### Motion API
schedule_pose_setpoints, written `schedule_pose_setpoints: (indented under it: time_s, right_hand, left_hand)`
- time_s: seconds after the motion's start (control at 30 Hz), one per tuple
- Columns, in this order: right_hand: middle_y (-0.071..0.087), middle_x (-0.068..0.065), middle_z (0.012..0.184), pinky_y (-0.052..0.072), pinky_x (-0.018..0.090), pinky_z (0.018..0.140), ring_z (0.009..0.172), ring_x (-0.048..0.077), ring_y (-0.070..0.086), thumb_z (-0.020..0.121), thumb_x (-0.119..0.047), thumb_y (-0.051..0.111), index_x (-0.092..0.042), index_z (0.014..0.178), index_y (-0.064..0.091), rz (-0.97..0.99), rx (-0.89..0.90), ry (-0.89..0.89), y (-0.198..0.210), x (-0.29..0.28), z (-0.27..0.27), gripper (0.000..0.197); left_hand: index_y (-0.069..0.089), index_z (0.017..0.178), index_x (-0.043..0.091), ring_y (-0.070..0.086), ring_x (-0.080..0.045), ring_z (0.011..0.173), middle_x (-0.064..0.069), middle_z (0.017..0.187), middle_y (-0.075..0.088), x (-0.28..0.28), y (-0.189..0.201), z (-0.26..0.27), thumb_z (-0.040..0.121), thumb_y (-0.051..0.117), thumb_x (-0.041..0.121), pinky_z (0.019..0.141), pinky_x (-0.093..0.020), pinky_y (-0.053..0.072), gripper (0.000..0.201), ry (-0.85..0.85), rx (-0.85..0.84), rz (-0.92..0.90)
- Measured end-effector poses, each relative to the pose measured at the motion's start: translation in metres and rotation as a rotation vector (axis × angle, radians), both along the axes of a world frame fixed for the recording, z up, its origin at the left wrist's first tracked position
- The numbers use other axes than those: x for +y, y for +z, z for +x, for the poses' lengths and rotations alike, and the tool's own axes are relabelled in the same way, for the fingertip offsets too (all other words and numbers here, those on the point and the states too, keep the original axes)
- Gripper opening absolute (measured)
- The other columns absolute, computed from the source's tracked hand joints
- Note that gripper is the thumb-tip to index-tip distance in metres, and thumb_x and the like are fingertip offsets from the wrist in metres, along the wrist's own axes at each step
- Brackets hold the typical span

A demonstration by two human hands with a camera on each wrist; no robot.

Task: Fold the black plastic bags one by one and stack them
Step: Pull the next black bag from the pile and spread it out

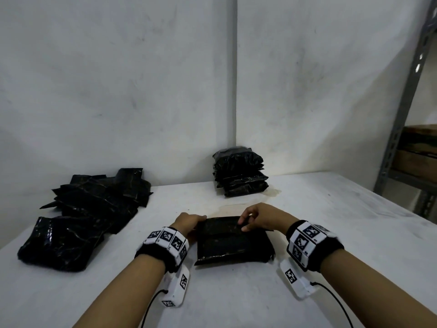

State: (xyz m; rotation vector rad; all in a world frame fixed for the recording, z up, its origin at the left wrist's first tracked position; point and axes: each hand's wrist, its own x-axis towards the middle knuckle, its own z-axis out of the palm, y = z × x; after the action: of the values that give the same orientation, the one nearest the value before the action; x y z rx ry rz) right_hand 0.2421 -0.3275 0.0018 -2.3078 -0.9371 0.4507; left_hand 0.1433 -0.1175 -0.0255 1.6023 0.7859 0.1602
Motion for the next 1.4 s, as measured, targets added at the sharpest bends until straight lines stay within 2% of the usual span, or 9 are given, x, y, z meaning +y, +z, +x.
schedule_pose_setpoints:
  time_s: [0.23,0.37,0.57,0.77,0.93,1.0,1.1,1.3,1.4]
  right_hand:
    - [0.052,-0.014,0.073,0.033,0.004,0.044,0.057,-0.004,0.047,0.083,-0.016,0.075,-0.016,0.107,0.072,0.033,0.023,-0.005,-0.003,-0.002,-0.001,0.024]
    - [0.056,-0.008,0.074,0.036,0.007,0.047,0.054,-0.004,0.049,0.079,-0.021,0.079,-0.024,0.095,0.074,0.1,0.015,-0.011,-0.007,-0.005,0.0,0.017]
    - [0.057,-0.017,0.059,0.039,0.005,0.064,0.061,-0.006,0.054,0.075,-0.023,0.082,-0.026,0.093,0.078,0.158,-0.002,0.048,-0.007,-0.004,0.001,0.018]
    - [0.059,-0.02,0.052,0.041,0.005,0.067,0.06,-0.008,0.054,0.078,-0.02,0.08,-0.021,0.098,0.077,0.175,0.042,0.089,-0.01,-0.002,0.001,0.02]
    - [0.06,-0.02,0.053,0.042,0.006,0.072,0.061,-0.009,0.056,0.078,-0.021,0.08,-0.022,0.099,0.077,0.179,0.053,0.084,-0.011,-0.002,0.003,0.021]
    - [0.06,-0.02,0.053,0.04,0.003,0.066,0.059,-0.01,0.054,0.078,-0.02,0.08,-0.02,0.1,0.077,0.188,0.04,0.084,-0.012,-0.002,0.003,0.022]
    - [0.062,-0.018,0.056,0.038,0.005,0.056,0.053,-0.009,0.053,0.08,-0.023,0.078,-0.018,0.099,0.078,0.184,0.049,0.081,-0.011,-0.006,0.003,0.019]
    - [0.068,0.001,0.092,0.046,0.019,0.069,0.088,0.014,0.063,0.088,-0.03,0.069,-0.013,0.096,0.072,0.4,-0.09,-0.384,-0.015,-0.02,0.023,0.019]
    - [0.063,0.008,0.094,0.05,0.023,0.06,0.076,0.018,0.062,0.087,-0.044,0.067,-0.005,0.102,0.064,0.29,0.23,-0.414,-0.018,-0.022,0.027,0.042]
  left_hand:
    - [0.061,0.085,0.0,0.065,-0.035,0.099,-0.017,0.102,0.066,0.023,-0.02,0.018,0.084,0.071,0.016,0.09,-0.045,0.054,0.019,0.049,0.029,0.102]
    - [0.059,0.103,0.001,0.061,-0.03,0.087,-0.017,0.099,0.062,0.017,-0.009,0.004,0.082,0.075,0.035,0.06,-0.034,0.057,0.043,0.01,0.003,-0.052]
    - [0.06,0.101,-0.007,0.063,-0.026,0.069,-0.018,0.088,0.064,0.026,-0.009,-0.003,0.078,0.072,-0.008,0.045,-0.027,0.055,0.026,-0.007,-0.019,-0.049]
    - [0.056,0.071,0.002,0.06,-0.026,0.077,-0.013,0.073,0.059,0.031,-0.015,0.003,0.077,0.078,0.004,0.083,-0.041,0.055,0.023,-0.015,0.06,0.139]
    - [0.06,0.101,0.011,0.055,-0.02,0.093,-0.004,0.096,0.055,0.004,0.012,-0.007,0.079,0.077,0.024,0.081,-0.025,0.044,0.031,-0.148,-0.083,0.725]
    - [0.068,0.098,0.016,0.059,-0.012,0.086,0.002,0.094,0.064,-0.018,0.024,-0.017,0.072,0.082,0.031,0.072,-0.016,0.044,0.033,-0.389,-0.216,0.765]
    - [0.069,0.101,0.024,0.057,-0.003,0.089,0.012,0.094,0.062,-0.038,0.026,-0.021,0.061,0.086,0.043,0.073,-0.016,0.044,0.048,-0.657,-0.021,0.869]
    - [0.058,0.12,0.044,0.051,-0.008,0.108,0.014,0.112,0.055,-0.031,0.027,-0.023,0.053,0.089,0.045,0.091,-0.024,0.044,0.075,-0.767,0.058,0.956]
    - [0.059,0.122,0.044,0.048,-0.008,0.101,0.012,0.103,0.051,-0.031,0.024,-0.026,0.055,0.088,0.047,0.082,-0.019,0.04,0.073,-0.744,0.034,1.003]
